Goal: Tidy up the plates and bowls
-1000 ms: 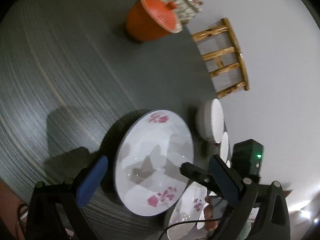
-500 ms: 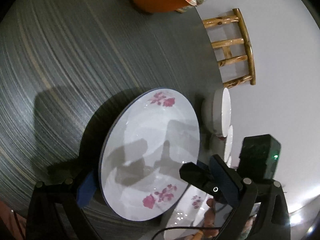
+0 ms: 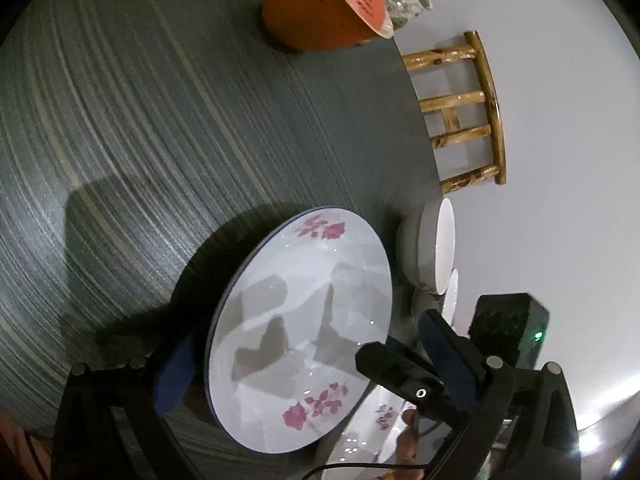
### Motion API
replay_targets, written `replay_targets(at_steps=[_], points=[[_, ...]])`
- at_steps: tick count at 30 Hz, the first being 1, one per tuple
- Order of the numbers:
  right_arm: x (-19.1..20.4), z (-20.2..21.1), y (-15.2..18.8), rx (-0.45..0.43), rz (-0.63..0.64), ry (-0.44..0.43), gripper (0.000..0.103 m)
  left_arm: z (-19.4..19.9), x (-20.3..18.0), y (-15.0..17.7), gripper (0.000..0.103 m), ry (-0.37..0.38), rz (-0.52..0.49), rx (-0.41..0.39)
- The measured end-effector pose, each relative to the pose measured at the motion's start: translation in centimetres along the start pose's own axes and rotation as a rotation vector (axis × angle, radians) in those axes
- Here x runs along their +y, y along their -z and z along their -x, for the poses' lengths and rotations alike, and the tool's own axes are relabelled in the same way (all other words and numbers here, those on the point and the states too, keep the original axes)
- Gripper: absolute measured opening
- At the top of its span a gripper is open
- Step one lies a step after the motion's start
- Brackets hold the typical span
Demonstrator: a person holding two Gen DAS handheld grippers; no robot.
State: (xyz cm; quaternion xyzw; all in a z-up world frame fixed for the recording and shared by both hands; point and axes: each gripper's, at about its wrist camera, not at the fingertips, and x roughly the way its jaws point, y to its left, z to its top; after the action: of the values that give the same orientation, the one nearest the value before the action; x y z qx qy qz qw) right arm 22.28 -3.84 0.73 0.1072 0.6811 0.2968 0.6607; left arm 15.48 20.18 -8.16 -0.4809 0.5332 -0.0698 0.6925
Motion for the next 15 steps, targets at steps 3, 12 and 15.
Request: replay_targets(at_steps=[3, 12, 15], points=[[-0.3, 0.2, 0.0, -0.015, -0.021, -0.013, 0.103, -0.3, -0.9, 0.4, 0.103, -0.049, -0.044, -0.002], [-1.4, 1.1, 0.0, -0.024, -0.053, -0.028, 0.103, -0.6, -1.6, 0.4, 0.103, -0.075, -0.055, 0.003], [-1.2, 1.6, 0.1, -0.035, -0.044, -0.027, 0.103, -0.5, -2.0, 0.2, 0.103, -0.066, -0.053, 0.003]])
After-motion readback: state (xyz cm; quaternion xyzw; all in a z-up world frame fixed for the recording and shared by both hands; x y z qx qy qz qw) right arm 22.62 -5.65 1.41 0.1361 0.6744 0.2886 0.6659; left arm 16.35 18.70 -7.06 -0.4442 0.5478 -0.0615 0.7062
